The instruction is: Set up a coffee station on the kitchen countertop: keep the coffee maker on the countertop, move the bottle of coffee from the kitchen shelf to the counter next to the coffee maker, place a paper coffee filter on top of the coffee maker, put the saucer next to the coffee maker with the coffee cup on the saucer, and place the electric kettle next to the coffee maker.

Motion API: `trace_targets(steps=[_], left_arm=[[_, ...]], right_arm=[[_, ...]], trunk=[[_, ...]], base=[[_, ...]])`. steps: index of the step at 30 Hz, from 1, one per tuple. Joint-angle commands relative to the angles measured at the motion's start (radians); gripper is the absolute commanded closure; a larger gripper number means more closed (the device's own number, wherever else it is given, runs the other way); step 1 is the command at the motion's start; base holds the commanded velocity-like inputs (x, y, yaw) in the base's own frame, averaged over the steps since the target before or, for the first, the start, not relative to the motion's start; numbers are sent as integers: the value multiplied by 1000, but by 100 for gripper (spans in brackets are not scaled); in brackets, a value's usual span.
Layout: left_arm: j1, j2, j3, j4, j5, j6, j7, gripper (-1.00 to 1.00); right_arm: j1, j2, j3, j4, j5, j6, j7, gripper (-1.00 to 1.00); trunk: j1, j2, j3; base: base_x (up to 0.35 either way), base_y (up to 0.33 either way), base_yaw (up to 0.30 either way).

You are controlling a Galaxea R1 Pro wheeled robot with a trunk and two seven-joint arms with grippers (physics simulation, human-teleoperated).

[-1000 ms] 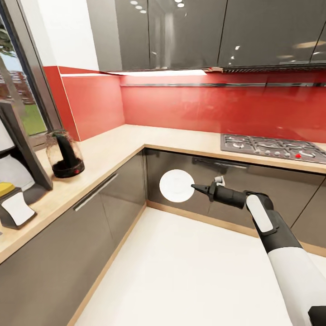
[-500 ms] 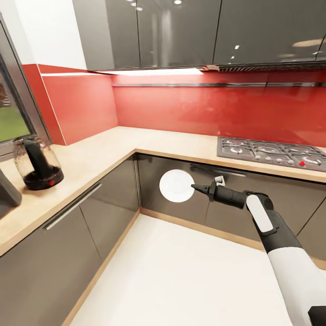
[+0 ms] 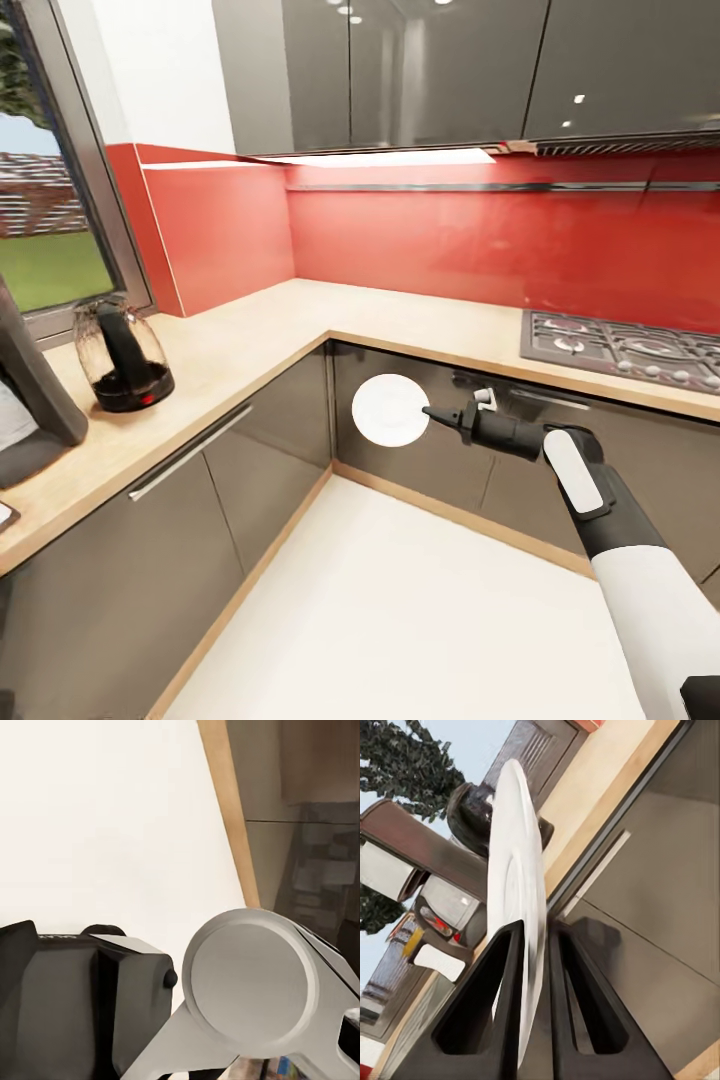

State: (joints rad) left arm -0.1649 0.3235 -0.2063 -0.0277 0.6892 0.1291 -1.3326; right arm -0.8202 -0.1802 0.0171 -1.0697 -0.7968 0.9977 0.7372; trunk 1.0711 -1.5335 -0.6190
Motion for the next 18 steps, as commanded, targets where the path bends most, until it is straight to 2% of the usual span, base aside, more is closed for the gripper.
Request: trace_targets(steps=[1, 4, 11, 18], left_arm=[[-1, 0, -8, 0, 9, 11, -3, -100], [-1, 0, -8, 0, 9, 11, -3, -100], [-1, 0, -9, 0, 9, 11, -3, -100], [-1, 0, -9, 0, 9, 11, -3, -100]], right_arm=[[-1, -1, 1, 0, -3, 4, 5, 100], [-1, -1, 1, -1, -3, 4, 5, 100], [-1, -1, 1, -1, -3, 5, 5, 100], [-1, -1, 1, -2, -2, 4, 5, 100]], trunk=[[0, 0, -1], [0, 0, -1], [0, 0, -1], [0, 0, -1]], base=[[2, -1, 266], [8, -3, 244], [160, -138, 84], [56, -51, 231]])
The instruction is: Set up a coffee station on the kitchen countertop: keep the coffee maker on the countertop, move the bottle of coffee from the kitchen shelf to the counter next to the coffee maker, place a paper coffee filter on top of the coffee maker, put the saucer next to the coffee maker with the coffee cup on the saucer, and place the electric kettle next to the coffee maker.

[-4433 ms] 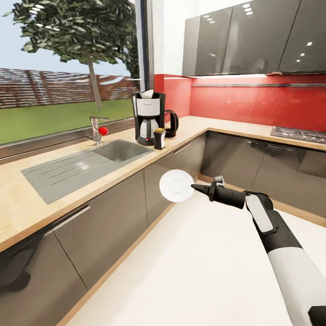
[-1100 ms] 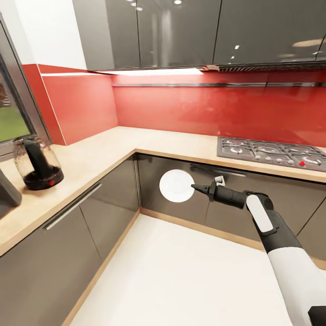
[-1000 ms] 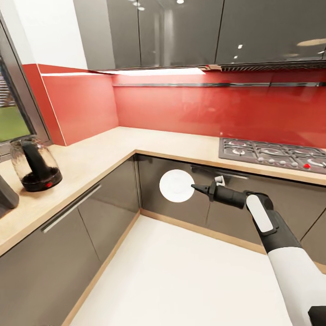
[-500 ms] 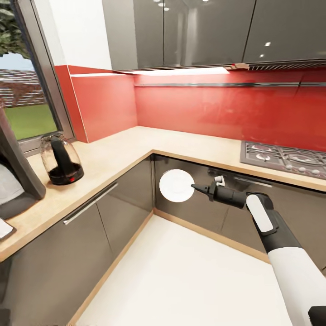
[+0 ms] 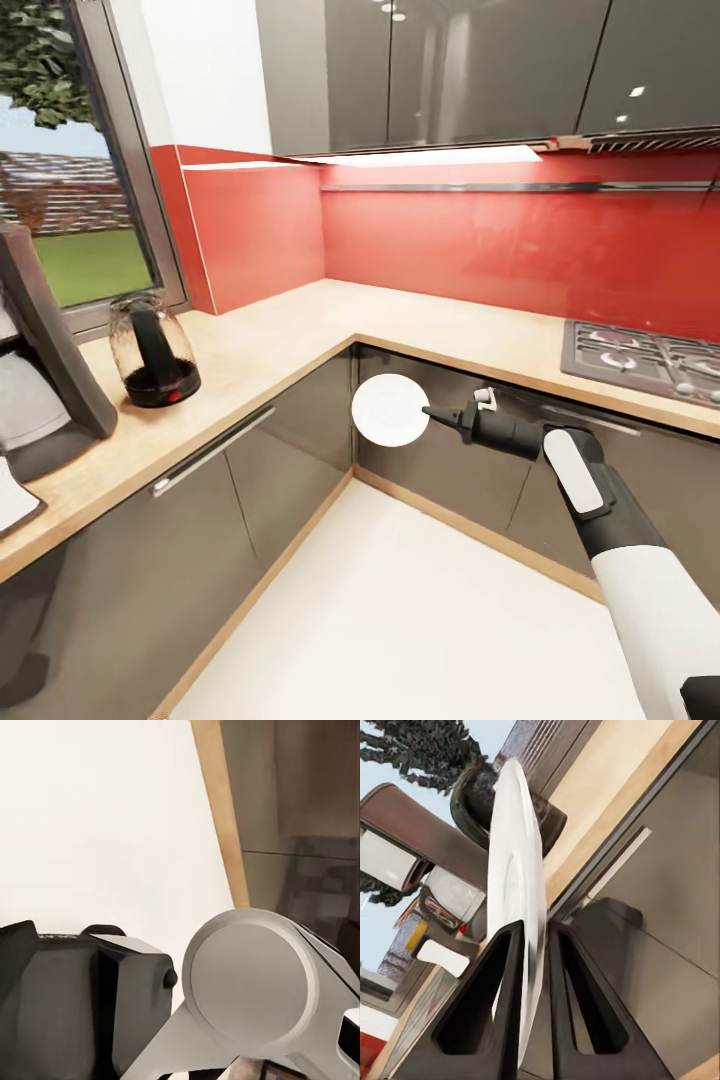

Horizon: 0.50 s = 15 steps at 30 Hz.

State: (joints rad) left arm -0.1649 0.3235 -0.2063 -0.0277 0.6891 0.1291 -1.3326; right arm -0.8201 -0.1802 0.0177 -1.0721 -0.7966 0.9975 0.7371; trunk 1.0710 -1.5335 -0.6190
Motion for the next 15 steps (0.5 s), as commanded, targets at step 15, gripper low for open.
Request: trace_targets(steps=[15], left_arm=[[-1, 0, -8, 0, 9, 11, -3, -100]], right_arm=[[-1, -1, 1, -2, -3, 4, 5, 100]], trunk=[[0, 0, -1]], base=[[3, -3, 270]])
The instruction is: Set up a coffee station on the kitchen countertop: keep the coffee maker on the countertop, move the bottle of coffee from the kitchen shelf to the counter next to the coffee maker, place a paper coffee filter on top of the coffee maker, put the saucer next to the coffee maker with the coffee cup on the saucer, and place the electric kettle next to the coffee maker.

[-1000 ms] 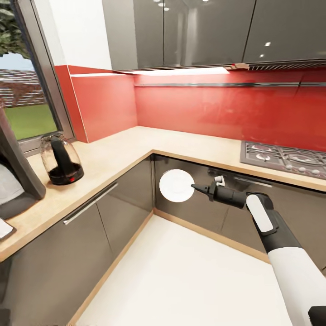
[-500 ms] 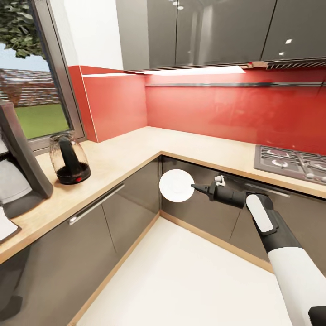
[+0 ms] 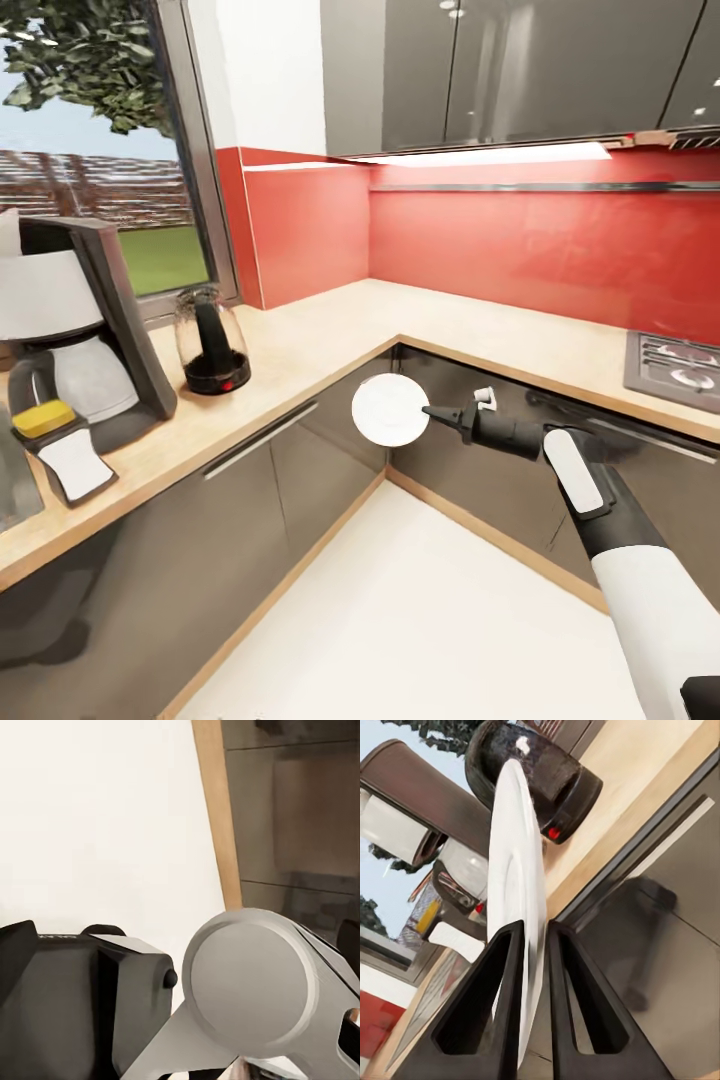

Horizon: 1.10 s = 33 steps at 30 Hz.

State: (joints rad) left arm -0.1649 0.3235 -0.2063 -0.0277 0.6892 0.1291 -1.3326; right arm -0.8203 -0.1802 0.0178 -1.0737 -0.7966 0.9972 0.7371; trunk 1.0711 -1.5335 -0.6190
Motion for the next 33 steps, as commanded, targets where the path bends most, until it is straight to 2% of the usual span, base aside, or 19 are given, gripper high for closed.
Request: trace_targets(steps=[1, 33], left_arm=[[-1, 0, -8, 0, 9, 11, -3, -100], [-1, 0, -9, 0, 9, 11, -3, -100]], right_arm=[[0, -1, 1, 0, -3, 5, 5, 100], [0, -1, 1, 0, -3, 5, 4, 100]], trunk=[[0, 0, -1], [0, 0, -1]], base=[[0, 0, 272], [0, 0, 272]])
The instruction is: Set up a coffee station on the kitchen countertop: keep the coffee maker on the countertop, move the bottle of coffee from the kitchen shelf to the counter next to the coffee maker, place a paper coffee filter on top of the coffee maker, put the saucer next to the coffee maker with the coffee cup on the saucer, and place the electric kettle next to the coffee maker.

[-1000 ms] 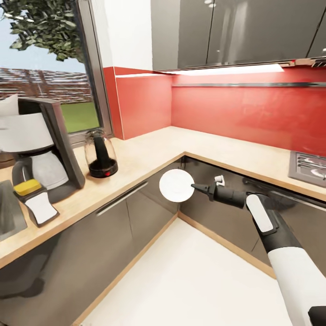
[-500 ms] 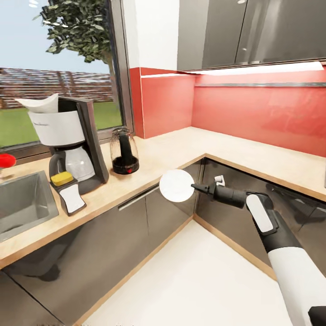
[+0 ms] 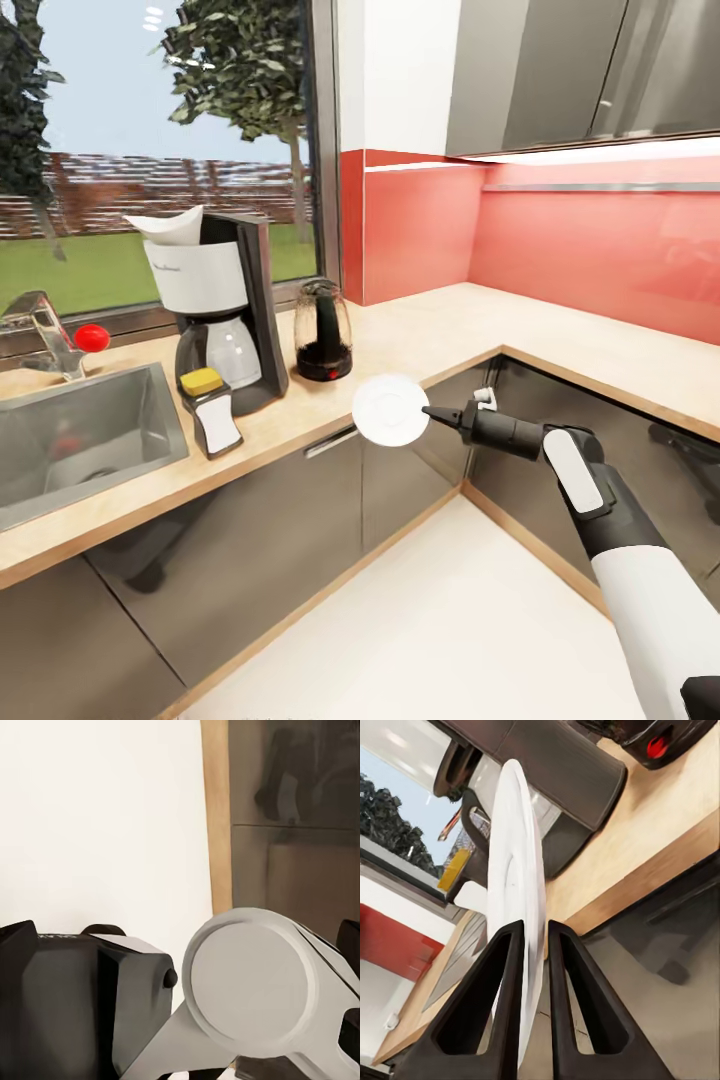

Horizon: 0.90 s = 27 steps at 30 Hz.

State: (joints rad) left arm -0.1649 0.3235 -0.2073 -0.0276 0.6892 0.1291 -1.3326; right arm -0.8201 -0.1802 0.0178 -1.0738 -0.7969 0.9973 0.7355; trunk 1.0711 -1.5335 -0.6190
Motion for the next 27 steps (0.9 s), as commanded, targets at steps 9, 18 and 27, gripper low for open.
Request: trace_targets(steps=[9, 18, 27], left_arm=[[-1, 0, -9, 0, 9, 11, -3, -100], [-1, 0, -9, 0, 9, 11, -3, -100], [-1, 0, -9, 0, 9, 11, -3, -100]], right_arm=[[-1, -1, 1, 0, -4, 5, 7, 100], [-1, -1, 1, 0, -4, 4, 7, 100], [-1, -1, 1, 0, -3, 4, 7, 100]], trunk=[[0, 0, -1], [0, 0, -1], [0, 0, -1]], base=[[0, 0, 72], [0, -86, 74], [0, -39, 251]])
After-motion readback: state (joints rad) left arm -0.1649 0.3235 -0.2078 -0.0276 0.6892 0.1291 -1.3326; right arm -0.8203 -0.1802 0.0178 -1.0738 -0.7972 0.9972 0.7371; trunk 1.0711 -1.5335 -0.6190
